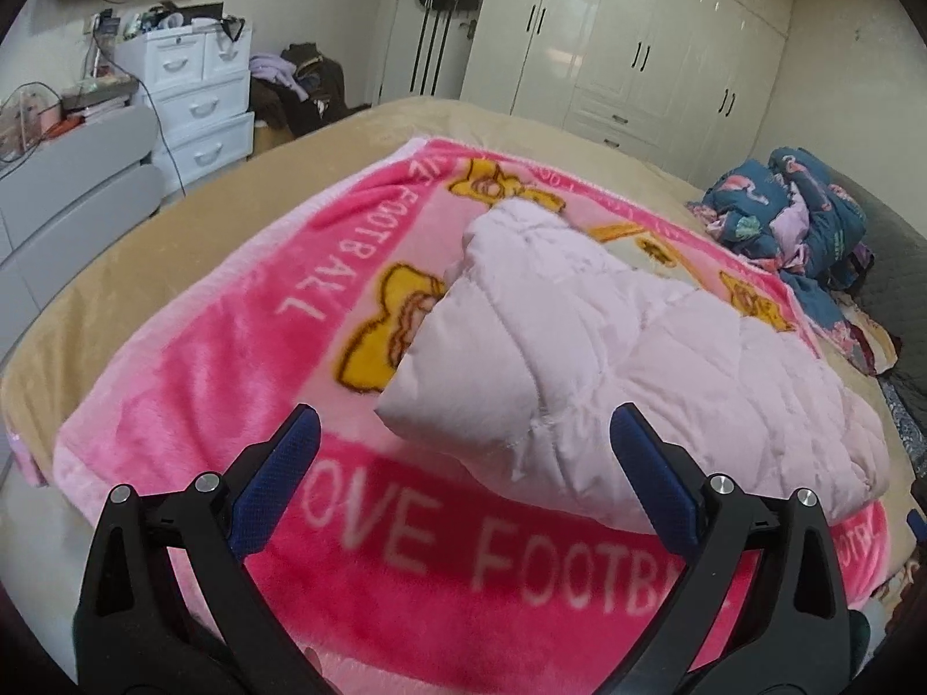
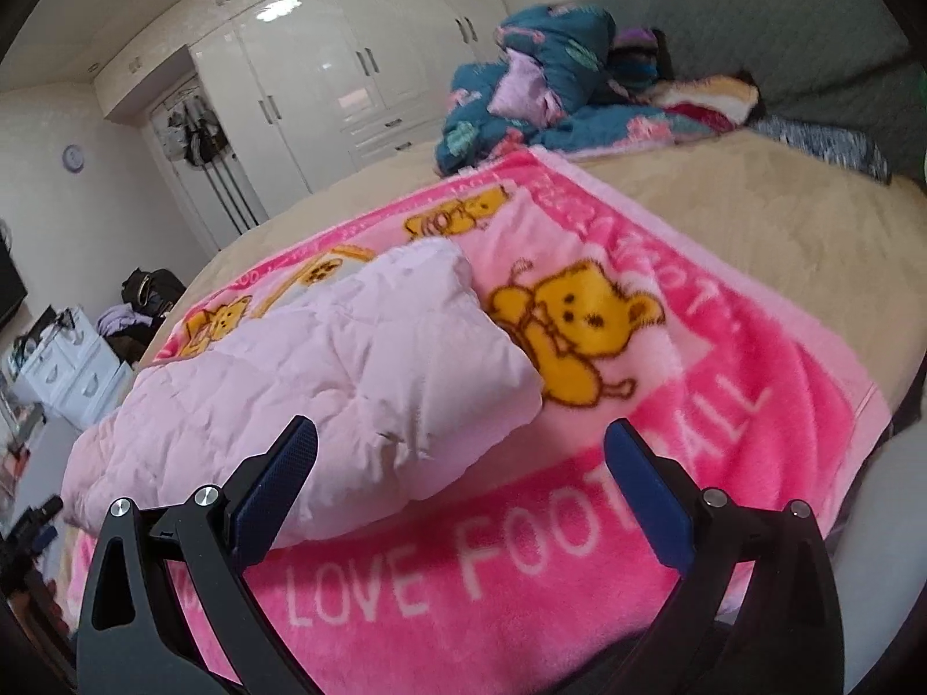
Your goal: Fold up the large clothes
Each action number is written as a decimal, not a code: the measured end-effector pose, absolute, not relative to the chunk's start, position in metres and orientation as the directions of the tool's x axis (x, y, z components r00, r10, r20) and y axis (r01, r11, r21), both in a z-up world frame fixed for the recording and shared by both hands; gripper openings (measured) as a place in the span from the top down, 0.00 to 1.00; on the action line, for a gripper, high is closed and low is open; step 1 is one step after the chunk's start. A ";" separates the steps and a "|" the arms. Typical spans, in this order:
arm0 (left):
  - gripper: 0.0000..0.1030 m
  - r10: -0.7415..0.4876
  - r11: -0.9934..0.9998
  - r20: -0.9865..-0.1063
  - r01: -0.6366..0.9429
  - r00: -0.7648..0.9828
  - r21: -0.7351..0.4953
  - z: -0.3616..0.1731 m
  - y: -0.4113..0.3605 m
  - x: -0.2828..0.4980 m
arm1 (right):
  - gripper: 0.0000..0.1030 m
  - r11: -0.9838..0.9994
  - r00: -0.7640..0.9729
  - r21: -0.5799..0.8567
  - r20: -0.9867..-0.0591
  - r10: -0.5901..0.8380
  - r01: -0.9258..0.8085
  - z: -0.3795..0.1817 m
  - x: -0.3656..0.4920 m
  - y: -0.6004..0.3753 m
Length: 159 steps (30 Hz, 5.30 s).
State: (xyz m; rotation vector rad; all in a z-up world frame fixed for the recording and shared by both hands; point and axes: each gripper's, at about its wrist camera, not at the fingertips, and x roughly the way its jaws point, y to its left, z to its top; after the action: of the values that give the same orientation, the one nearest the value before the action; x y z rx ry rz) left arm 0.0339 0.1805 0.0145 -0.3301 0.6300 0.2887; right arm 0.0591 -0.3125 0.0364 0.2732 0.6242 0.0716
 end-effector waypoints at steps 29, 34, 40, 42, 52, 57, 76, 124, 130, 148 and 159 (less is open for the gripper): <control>0.09 -0.002 0.990 -0.567 -0.079 0.824 -0.119 0.023 0.040 -0.010 | 0.04 0.946 0.786 0.133 -0.528 0.321 -0.297 0.062 -0.020 -0.217; 0.09 -0.017 0.991 -0.557 -0.060 0.830 -0.120 0.023 0.033 -0.013 | 0.04 0.942 0.763 0.161 -0.553 0.334 -0.296 0.051 -0.022 -0.212; 0.09 -0.027 0.993 -0.553 -0.042 0.832 -0.111 0.022 0.027 -0.015 | 0.04 0.939 0.746 0.139 -0.576 0.334 -0.313 0.042 -0.028 -0.203; 0.09 -0.031 0.993 -0.557 -0.039 0.830 -0.113 0.020 0.026 -0.014 | 0.04 0.939 0.741 0.125 -0.584 0.331 -0.322 0.038 -0.029 -0.199; 0.09 -0.041 0.993 -0.572 -0.032 0.819 -0.118 0.015 0.025 -0.013 | 0.04 0.947 0.757 0.123 -0.574 0.311 -0.296 0.038 -0.026 -0.208; 0.09 -0.034 0.993 -0.577 -0.038 0.816 -0.112 0.014 0.024 -0.012 | 0.04 0.946 0.755 0.121 -0.575 0.314 -0.301 0.039 -0.026 -0.206; 0.09 -0.006 0.994 -0.580 -0.057 0.815 -0.091 0.016 0.027 -0.013 | 0.04 0.943 0.749 0.113 -0.581 0.317 -0.312 0.038 -0.024 -0.201; 0.09 -0.006 0.995 -0.570 -0.053 0.821 -0.086 0.019 0.029 -0.015 | 0.04 0.944 0.751 0.112 -0.580 0.315 -0.309 0.036 -0.025 -0.202; 0.09 -0.006 0.995 -0.567 -0.051 0.823 -0.084 0.019 0.029 -0.015 | 0.04 0.944 0.751 0.112 -0.581 0.316 -0.311 0.036 -0.025 -0.201; 0.09 -0.028 0.995 -0.565 -0.030 0.824 -0.094 0.022 0.031 -0.016 | 0.04 0.944 0.749 0.107 -0.584 0.313 -0.311 0.038 -0.025 -0.200; 0.09 -0.024 0.989 -0.598 -0.069 0.801 -0.133 0.009 0.052 -0.010 | 0.04 0.954 0.756 0.105 -0.588 0.288 -0.282 0.038 -0.024 -0.205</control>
State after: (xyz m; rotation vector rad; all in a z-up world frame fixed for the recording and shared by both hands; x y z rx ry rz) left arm -0.0097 0.0522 0.0086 -0.1509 0.6422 0.0242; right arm -0.0242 -0.2054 0.0382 0.0103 0.6429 0.3108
